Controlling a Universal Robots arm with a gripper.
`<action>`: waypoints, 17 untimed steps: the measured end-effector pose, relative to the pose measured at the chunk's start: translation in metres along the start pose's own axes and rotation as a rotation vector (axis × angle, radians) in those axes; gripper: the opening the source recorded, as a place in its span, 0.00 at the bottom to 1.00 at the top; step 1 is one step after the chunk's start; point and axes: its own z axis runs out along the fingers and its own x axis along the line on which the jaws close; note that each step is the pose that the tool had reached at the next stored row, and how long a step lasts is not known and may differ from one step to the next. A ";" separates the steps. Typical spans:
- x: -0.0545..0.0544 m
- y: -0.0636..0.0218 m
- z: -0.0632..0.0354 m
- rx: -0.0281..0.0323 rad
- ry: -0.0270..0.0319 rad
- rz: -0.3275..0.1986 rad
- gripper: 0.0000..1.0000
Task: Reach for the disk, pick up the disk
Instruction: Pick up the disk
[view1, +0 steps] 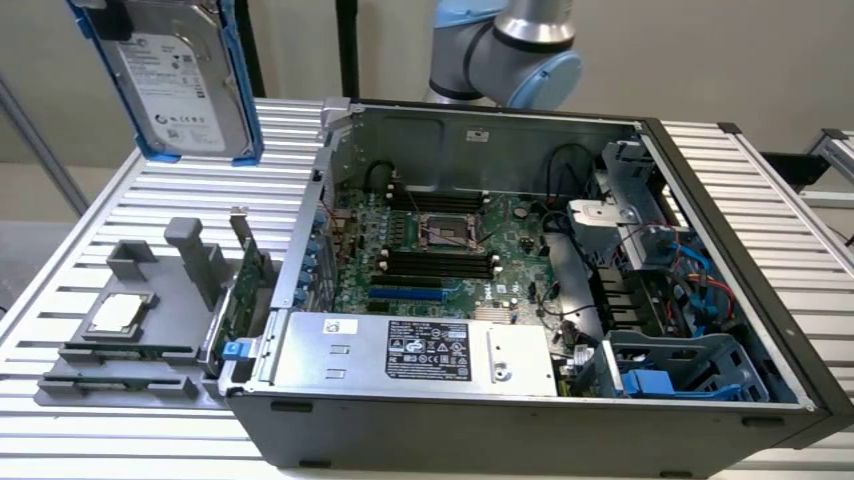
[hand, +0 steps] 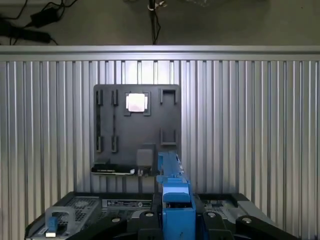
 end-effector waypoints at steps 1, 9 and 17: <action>0.001 -0.0047 -0.0026 -0.0001 -0.0009 0.000 0.33; 0.009 -0.0377 -0.0164 -0.0037 -0.0097 0.000 0.33; 0.015 -0.0720 -0.0225 -0.0089 -0.0188 0.000 0.33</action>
